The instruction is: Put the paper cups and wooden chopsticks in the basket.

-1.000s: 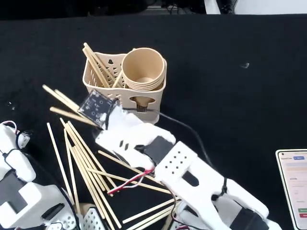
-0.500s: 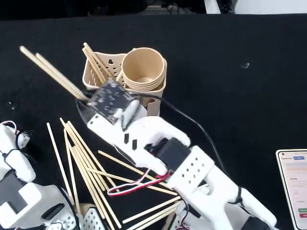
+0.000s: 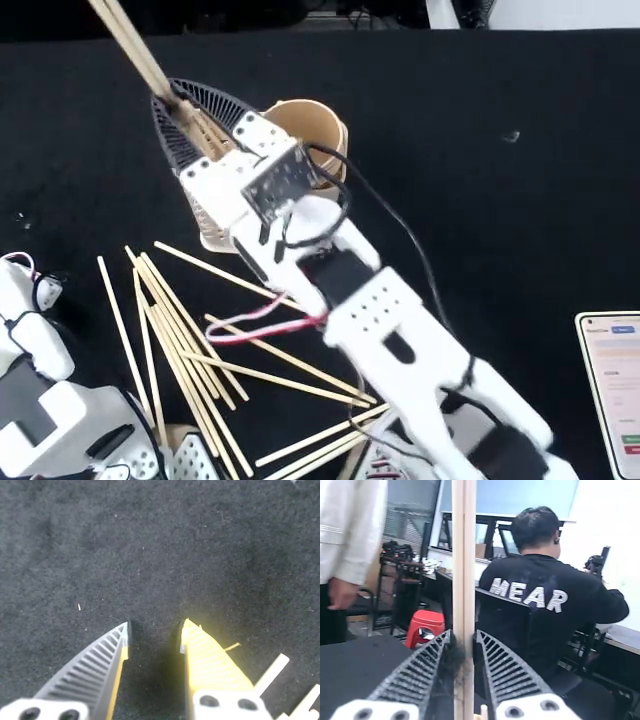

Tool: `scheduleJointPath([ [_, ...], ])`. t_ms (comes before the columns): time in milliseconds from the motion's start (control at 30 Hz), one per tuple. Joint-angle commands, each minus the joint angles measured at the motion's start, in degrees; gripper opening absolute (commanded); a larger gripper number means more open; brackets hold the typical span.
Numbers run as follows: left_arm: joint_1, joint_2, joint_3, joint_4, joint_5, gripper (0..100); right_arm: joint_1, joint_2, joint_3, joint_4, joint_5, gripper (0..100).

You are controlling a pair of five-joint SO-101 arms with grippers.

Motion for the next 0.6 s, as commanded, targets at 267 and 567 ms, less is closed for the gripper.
scheduleJointPath([
  [267, 1.8, -1.23, 0.31, -0.35, 0.26, 18, 1.93, 5.58, 1.54, -2.2, -3.08, 6.1],
  [567, 1.8, -1.23, 0.31, -0.35, 0.26, 18, 2.11, -6.73, -2.59, 19.69, -5.45, 10.8],
])
